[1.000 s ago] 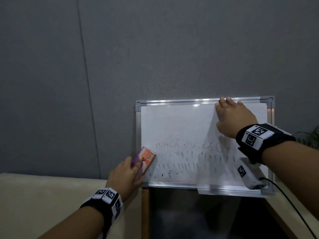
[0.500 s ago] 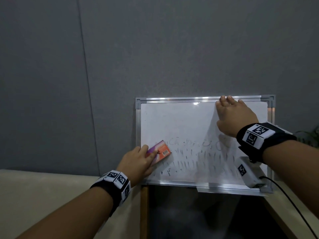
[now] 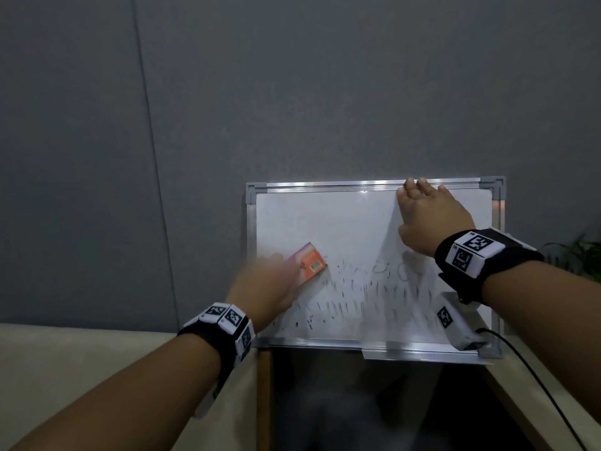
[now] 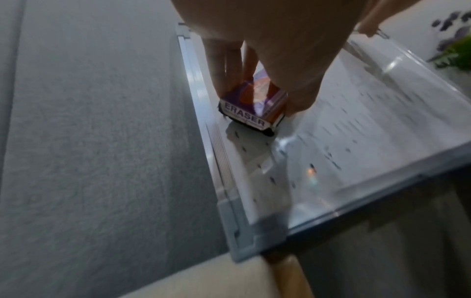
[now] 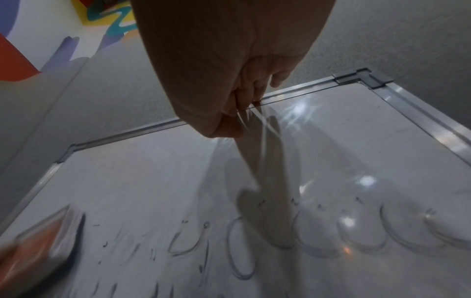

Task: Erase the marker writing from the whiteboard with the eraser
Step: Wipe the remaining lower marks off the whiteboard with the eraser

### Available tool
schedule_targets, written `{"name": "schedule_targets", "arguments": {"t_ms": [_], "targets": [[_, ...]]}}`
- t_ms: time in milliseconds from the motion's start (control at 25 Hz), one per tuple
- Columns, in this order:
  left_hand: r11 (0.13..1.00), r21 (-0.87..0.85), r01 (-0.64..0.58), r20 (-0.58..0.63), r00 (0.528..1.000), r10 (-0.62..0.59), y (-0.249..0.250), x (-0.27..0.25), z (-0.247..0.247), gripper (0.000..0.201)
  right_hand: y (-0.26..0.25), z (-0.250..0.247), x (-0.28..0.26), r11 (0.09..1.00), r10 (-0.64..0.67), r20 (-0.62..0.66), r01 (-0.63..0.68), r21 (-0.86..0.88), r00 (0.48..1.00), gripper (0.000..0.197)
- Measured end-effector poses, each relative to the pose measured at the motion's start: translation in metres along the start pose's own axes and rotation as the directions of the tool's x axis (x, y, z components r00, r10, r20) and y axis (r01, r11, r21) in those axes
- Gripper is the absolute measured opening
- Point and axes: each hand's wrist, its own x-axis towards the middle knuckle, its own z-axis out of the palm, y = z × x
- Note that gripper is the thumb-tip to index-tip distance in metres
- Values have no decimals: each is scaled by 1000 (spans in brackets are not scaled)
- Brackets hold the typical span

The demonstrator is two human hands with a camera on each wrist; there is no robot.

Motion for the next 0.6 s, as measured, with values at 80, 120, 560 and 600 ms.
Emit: {"name": "schedule_targets", "arguments": {"t_ms": [80,120,560,600], "targets": [[998,15,-68,33,997,68,4,-13,8,51,0,0,1,1000,-4,-3,4,5,1000,70],[994,31,-102,35,994,101,4,-16,10,52,0,0,1,1000,-2,-3,2,6,1000,70],[994,34,-101,1,995,101,1,11,-7,53,0,3,-1,1000,-6,-19,6,11,1000,71],[987,35,-159,11,987,159,5,7,-2,52,1,4,-2,1000,-10,-23,11,17,1000,71]]}}
